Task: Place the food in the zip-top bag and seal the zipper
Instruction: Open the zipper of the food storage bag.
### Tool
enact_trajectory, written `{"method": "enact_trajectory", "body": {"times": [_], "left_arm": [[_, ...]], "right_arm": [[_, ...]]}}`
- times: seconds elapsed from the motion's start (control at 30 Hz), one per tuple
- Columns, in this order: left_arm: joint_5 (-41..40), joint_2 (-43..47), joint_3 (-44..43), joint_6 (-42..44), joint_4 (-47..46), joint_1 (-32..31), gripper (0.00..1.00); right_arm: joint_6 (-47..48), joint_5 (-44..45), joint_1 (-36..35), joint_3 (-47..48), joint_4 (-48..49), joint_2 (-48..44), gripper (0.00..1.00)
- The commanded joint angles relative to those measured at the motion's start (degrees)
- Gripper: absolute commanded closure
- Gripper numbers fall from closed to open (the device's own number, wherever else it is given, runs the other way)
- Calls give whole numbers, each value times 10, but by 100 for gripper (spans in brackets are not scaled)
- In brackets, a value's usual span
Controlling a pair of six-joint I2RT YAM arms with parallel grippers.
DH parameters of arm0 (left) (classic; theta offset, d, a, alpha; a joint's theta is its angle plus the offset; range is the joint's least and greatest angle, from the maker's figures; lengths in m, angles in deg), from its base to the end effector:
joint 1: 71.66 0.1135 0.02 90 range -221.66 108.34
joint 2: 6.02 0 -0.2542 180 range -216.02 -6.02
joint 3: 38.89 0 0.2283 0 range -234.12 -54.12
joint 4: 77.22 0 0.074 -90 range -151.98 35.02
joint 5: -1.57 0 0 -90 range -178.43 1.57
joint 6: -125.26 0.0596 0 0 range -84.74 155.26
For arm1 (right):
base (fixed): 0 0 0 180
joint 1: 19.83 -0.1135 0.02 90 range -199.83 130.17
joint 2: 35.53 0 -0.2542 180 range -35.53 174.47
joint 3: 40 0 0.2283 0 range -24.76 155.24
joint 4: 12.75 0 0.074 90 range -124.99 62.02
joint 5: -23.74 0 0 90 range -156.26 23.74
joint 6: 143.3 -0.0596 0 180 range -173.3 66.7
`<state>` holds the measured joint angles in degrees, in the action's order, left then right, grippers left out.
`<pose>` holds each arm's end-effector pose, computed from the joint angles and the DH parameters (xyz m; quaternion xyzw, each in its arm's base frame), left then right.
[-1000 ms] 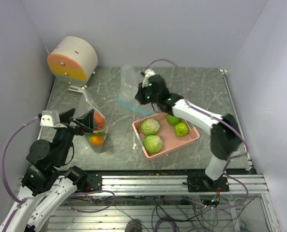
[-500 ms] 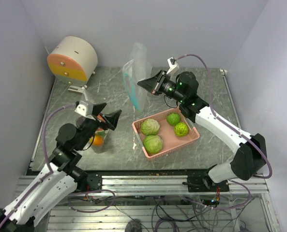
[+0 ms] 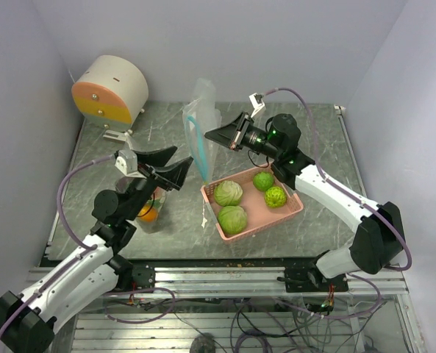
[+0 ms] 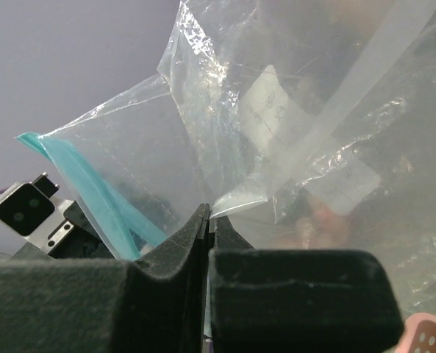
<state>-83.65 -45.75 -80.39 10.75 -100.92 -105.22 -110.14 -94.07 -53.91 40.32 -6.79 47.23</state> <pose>0.1415 -0.0998 0.3404 0.0772 0.5289 -0.4295 0.7279 0.2681 0.2150 0.3637 -0.0404 0.6865 0.6195 0.3787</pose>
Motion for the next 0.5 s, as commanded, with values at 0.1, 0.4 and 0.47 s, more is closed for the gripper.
{"method": "enact_trajectory", "body": {"times": [0.1, 0.4, 0.47], "left_arm": [[-3, -43, -8, -20, -77, -1, 25], [-20, -105, -22, -32, -85, -2, 32], [-24, -117, -24, -35, -92, -3, 34]], "right_arm": [[-12, -29, 1, -12, 36, -16, 100], [-21, -53, -1, -27, 50, -32, 100], [-28, -61, -2, -34, 59, -34, 100]]}}
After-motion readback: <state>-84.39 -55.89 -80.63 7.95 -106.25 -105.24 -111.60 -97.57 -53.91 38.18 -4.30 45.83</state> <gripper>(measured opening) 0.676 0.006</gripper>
